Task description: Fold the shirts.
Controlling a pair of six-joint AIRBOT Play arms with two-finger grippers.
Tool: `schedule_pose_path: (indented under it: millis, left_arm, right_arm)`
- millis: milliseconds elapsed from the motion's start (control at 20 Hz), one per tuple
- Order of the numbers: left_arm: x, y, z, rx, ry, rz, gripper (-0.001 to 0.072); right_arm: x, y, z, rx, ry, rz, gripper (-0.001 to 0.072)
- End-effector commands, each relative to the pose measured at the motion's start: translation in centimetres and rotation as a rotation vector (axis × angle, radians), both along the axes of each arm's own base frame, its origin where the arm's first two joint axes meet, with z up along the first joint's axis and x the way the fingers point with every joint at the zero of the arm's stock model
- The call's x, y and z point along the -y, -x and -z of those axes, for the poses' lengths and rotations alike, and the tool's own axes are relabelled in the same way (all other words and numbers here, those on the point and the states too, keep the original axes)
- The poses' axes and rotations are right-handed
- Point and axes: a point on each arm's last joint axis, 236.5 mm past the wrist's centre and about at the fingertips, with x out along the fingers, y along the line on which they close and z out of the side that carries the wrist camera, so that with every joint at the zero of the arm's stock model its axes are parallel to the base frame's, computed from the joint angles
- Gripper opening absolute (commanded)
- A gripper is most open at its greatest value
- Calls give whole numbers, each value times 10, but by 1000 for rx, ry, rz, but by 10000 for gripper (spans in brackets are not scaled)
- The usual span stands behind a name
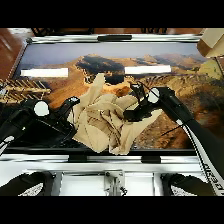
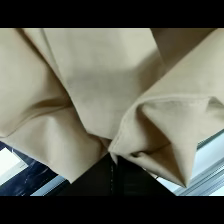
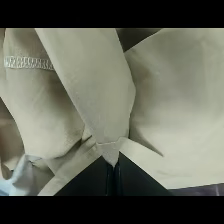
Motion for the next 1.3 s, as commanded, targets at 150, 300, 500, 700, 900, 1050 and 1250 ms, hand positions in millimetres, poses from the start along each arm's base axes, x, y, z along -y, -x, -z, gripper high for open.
schedule_pose_path:
  millis: [150,300,500,700,900,1050,1250]
  left_arm:
    - [-18,17,-14,-127,-39,-109,372]
    - [-27,32,-32,-230,-52,-187,720]
    - [12,-7,-72,-63,203,-297,720]
    - [34,-14,-45,-68,189,-278,719]
    - [65,-27,-16,1,149,-222,719]
    - [18,-49,2,131,-81,-214,718]
    - [30,-59,10,130,-42,-290,620]
  right_arm:
    - [3,-24,-93,267,-10,-103,58]
    - [-5,-20,-175,477,-53,-106,57]
    - [-24,24,-190,437,-78,-126,58]
    - [-36,23,-179,456,-19,-137,58]
    - [-37,24,-172,427,-7,-125,58]
    - [-36,25,-172,423,-4,-125,58]
    - [-33,14,-175,469,12,-114,58]
